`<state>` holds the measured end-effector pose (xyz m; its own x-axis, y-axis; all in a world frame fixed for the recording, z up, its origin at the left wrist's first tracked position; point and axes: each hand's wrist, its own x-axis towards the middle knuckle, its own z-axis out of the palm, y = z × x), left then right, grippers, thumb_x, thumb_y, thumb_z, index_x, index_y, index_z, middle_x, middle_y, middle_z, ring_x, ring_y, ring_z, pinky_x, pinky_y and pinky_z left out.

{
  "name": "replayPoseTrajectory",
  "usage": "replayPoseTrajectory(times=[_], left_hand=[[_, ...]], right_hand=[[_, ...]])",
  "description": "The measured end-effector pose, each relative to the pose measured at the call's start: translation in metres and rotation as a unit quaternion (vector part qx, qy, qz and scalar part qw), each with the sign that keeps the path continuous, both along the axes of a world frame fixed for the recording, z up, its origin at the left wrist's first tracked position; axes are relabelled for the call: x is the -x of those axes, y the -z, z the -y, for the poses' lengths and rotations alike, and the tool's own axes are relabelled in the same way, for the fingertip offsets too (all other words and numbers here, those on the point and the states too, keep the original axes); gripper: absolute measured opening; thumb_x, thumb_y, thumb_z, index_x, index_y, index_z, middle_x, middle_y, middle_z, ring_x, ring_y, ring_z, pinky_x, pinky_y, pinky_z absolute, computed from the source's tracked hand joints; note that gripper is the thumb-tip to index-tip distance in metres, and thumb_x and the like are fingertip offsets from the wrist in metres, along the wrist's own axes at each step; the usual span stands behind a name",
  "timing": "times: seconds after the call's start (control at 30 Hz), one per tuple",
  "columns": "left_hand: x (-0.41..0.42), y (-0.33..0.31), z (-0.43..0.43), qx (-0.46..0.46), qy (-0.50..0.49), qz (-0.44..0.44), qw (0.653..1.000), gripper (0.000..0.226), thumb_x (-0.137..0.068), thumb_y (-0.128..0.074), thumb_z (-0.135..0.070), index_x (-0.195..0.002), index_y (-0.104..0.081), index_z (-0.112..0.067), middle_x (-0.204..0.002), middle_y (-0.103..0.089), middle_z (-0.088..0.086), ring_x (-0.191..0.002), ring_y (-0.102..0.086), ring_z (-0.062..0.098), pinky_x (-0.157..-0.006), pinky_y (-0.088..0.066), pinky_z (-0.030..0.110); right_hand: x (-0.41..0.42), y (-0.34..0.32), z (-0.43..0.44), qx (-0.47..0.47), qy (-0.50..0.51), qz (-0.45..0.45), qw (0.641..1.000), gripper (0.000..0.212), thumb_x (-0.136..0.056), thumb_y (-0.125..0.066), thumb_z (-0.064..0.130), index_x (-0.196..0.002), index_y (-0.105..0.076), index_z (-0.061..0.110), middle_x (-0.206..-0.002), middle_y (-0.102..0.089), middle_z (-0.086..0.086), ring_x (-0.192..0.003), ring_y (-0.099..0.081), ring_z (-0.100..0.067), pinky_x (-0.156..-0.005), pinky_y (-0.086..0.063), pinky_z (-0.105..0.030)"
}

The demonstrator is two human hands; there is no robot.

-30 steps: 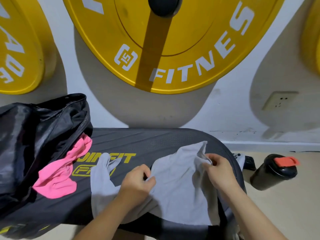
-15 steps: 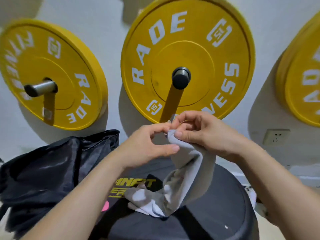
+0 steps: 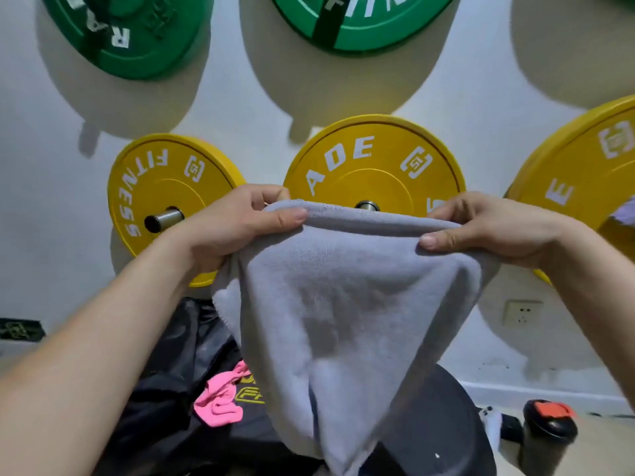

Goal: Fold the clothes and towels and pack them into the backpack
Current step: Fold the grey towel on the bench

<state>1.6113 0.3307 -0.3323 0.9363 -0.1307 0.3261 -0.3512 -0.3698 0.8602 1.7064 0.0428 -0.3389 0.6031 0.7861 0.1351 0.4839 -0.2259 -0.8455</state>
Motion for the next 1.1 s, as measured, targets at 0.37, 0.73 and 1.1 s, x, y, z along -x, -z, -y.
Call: replayPoseTrajectory(times=[0.37, 0.73, 1.1], left_hand=[[0.000, 0.029, -0.063, -0.097, -0.052, -0.122, 0.986, 0.032, -0.058, -0.084, -0.036, -0.070, -0.060, -0.018, -0.064, -0.058, 0.005, -0.054, -0.053, 0.011, -0.045, -0.038, 0.015], [-0.127, 0.071, -0.118, -0.060, -0.484, 0.123, 0.864, 0.010, -0.090, -0.048, -0.016, -0.086, -0.056, -0.021, -0.074, -0.065, 0.009, -0.056, -0.067, 0.027, -0.049, -0.052, 0.039], [-0.251, 0.106, -0.004, -0.178, -0.321, 0.213, 0.906, 0.009, -0.089, -0.057, -0.024, -0.089, -0.065, -0.018, -0.083, -0.067, -0.001, -0.079, -0.060, 0.018, -0.067, -0.049, 0.035]], right_hand=[[-0.053, 0.025, -0.026, -0.096, -0.008, -0.089, 0.991, 0.052, -0.039, -0.093, 0.047, -0.075, -0.076, 0.013, -0.072, -0.071, -0.008, -0.060, -0.066, -0.016, -0.054, -0.054, -0.022], [-0.075, 0.085, -0.099, -0.158, 0.037, -0.151, 0.975, 0.034, -0.077, -0.077, 0.040, -0.082, -0.065, 0.008, -0.086, -0.051, -0.022, -0.079, -0.041, -0.033, -0.063, -0.025, -0.039], [-0.070, 0.191, -0.112, -0.225, -0.087, -0.381, 0.893, 0.049, -0.082, -0.063, 0.005, -0.129, -0.052, 0.000, -0.128, -0.057, -0.025, -0.112, -0.058, -0.035, -0.091, -0.050, -0.040]])
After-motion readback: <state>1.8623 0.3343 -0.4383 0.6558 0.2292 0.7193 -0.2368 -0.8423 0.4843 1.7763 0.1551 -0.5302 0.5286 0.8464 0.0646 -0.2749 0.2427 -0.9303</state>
